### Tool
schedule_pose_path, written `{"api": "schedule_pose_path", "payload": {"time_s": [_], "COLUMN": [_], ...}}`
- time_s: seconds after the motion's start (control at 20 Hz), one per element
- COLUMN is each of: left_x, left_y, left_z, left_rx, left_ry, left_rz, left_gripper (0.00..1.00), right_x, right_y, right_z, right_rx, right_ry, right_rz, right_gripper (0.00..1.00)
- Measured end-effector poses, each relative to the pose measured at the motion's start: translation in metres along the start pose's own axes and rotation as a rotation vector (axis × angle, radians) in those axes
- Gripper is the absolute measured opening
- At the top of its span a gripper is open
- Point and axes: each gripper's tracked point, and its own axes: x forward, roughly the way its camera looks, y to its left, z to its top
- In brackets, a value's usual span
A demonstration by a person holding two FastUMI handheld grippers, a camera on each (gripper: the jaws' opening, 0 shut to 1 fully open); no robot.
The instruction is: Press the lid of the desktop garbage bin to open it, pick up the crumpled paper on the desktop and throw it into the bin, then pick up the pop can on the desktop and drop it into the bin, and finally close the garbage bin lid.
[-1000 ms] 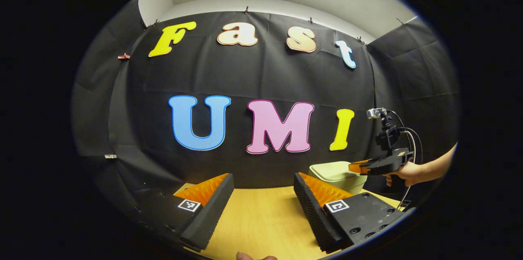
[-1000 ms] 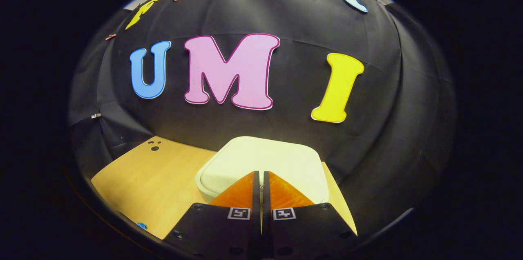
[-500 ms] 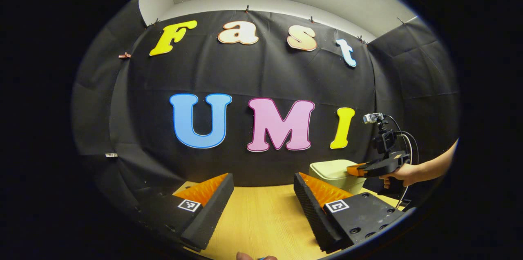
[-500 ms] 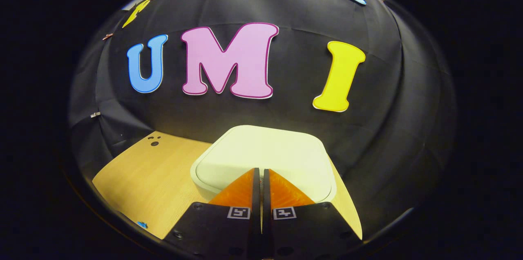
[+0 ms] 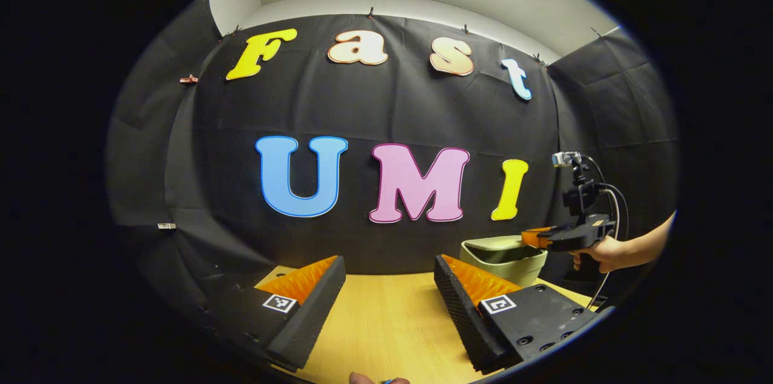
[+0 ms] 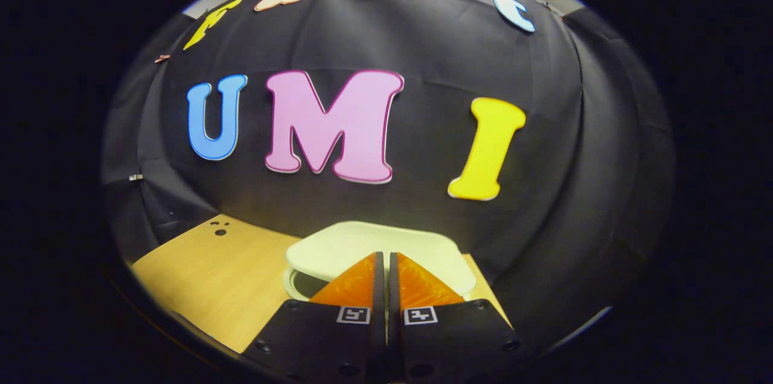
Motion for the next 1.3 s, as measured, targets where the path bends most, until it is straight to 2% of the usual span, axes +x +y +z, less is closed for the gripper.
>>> {"api": "schedule_pose_path", "payload": {"time_s": [0.2, 0.55, 0.65, 0.7, 0.75, 0.8, 0.85, 0.95, 1.0, 1.1, 1.3], "left_x": [0.001, 0.002, 0.002, 0.001, 0.000, 0.000, -0.001, -0.002, -0.002, -0.003, -0.005], "left_y": [0.004, 0.008, 0.010, 0.012, 0.013, 0.013, 0.014, 0.015, 0.016, 0.019, 0.015], "left_z": [0.001, -0.005, -0.007, -0.009, -0.009, -0.011, -0.012, -0.023, -0.030, -0.048, -0.110], "left_rx": [0.000, 0.005, 0.005, 0.004, -0.001, -0.006, -0.006, 0.003, 0.007, 0.017, 0.019], "left_ry": [-0.002, 0.008, 0.014, 0.014, 0.011, 0.012, 0.014, 0.031, 0.047, 0.084, 0.219], "left_rz": [0.003, 0.006, 0.009, 0.010, 0.009, 0.003, -0.001, -0.006, -0.010, -0.021, -0.109], "left_gripper": [0.95, 0.95, 0.95, 0.95, 0.95, 0.95, 0.95, 0.95, 0.95, 0.95, 0.95], "right_x": [-0.005, -0.021, -0.027, -0.031, -0.035, -0.039, -0.043, -0.054, -0.059, -0.072, -0.099], "right_y": [-0.003, -0.007, -0.008, -0.007, -0.005, -0.004, -0.004, -0.002, 0.000, 0.004, 0.009], "right_z": [0.032, 0.052, 0.054, 0.055, 0.057, 0.057, 0.058, 0.059, 0.060, 0.059, 0.057], "right_rx": [-0.022, 0.004, 0.010, 0.016, 0.022, 0.022, 0.019, 0.021, 0.025, 0.033, 0.017], "right_ry": [-0.085, -0.147, -0.156, -0.157, -0.161, -0.165, -0.168, -0.176, -0.180, -0.185, -0.192], "right_rz": [-0.015, -0.032, -0.041, -0.035, -0.029, -0.026, -0.024, -0.019, -0.014, -0.006, 0.008], "right_gripper": [0.05, 0.07, 0.19, 0.31, 0.36, 0.46, 0.50, 0.69, 0.73, 0.76, 0.81]}}
